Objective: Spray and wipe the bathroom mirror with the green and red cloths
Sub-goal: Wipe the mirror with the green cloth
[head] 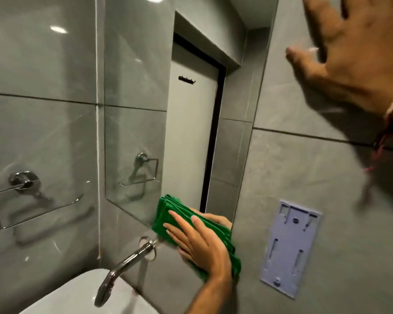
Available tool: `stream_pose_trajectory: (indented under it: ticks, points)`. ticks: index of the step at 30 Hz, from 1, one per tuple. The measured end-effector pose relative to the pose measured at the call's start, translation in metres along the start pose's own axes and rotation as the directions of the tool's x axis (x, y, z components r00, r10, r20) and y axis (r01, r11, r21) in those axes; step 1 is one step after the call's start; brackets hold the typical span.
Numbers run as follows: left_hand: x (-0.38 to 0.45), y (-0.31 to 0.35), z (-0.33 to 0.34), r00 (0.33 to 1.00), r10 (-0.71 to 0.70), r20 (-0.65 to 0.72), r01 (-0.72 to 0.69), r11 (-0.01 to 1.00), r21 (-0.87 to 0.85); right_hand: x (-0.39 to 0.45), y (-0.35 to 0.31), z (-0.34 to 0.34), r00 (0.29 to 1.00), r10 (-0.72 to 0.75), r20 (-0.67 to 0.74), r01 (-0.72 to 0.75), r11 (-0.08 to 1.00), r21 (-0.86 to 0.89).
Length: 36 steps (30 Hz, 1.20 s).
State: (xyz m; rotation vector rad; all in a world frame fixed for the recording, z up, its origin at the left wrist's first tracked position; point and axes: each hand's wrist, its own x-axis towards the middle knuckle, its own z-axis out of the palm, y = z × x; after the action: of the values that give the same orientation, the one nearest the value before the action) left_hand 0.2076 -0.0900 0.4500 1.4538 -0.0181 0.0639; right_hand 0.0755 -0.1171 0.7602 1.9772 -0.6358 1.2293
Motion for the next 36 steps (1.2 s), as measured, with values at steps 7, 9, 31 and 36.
stream_pose_trajectory:
  ticks: [7, 9, 31, 36]
  points:
    - [0.014, 0.199, 0.034, 0.919, 0.391, 0.056, -0.373, 0.906, -0.201, -0.004, 0.056, -0.053, 0.996, 0.017, 0.092, -0.042, 0.959, 0.281]
    - [0.01, 0.275, 0.044, 0.851, 0.521, 0.07, -0.5, 0.843, -0.201, -0.001, 0.067, -0.068, 0.996, 0.073, 0.053, -0.088, 0.926, 0.367]
    - [0.014, 0.312, -0.014, 0.295, 0.812, 0.504, -0.616, 0.565, -0.55, 0.04, 0.036, -0.05, 0.767, 0.607, 0.208, -0.397, 0.193, 0.897]
    - [-0.033, 0.234, -0.035, 0.114, 0.492, 0.863, -0.347, 0.834, -0.429, -0.062, 0.052, -0.066, 0.745, 0.636, 0.198, -0.259, 0.003, 0.966]
